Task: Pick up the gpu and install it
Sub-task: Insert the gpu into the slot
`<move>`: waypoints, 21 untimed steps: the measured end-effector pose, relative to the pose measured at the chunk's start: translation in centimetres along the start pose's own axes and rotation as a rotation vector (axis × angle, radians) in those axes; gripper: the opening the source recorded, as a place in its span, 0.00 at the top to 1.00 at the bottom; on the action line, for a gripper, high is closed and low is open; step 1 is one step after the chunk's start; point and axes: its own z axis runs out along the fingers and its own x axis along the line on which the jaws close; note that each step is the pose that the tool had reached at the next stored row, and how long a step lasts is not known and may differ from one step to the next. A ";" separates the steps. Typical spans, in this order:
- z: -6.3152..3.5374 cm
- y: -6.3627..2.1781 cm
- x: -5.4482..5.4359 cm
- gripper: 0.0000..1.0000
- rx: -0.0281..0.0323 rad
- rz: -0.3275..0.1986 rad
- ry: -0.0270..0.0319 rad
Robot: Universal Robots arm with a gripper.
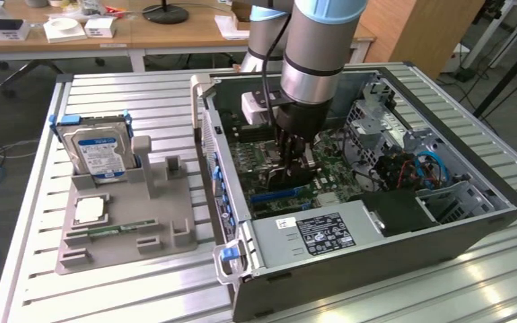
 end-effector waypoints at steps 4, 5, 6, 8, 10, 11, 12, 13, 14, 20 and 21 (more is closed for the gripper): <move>0.04 0.00 0.0 0.74 0.0001 0.000 -0.0002; 0.06 0.00 0.0 0.74 0.0001 0.000 -0.0002; 0.08 0.00 0.0 0.74 0.0001 0.000 -0.0001; 0.13 0.00 0.0 0.74 0.0000 0.000 -0.0001; 0.18 0.00 0.0 0.74 0.0000 0.000 0.0000; 0.17 0.00 0.0 0.74 0.0000 0.000 0.0000; 0.18 0.00 0.0 0.74 0.0000 0.000 0.0001; 0.18 0.00 0.0 0.74 0.0000 0.000 0.0000; 0.18 0.00 0.0 0.74 0.0000 0.000 0.0000; 0.34 0.01 0.0 0.74 0.0000 0.000 0.0000; 0.34 0.01 0.0 0.74 0.0000 0.000 0.0001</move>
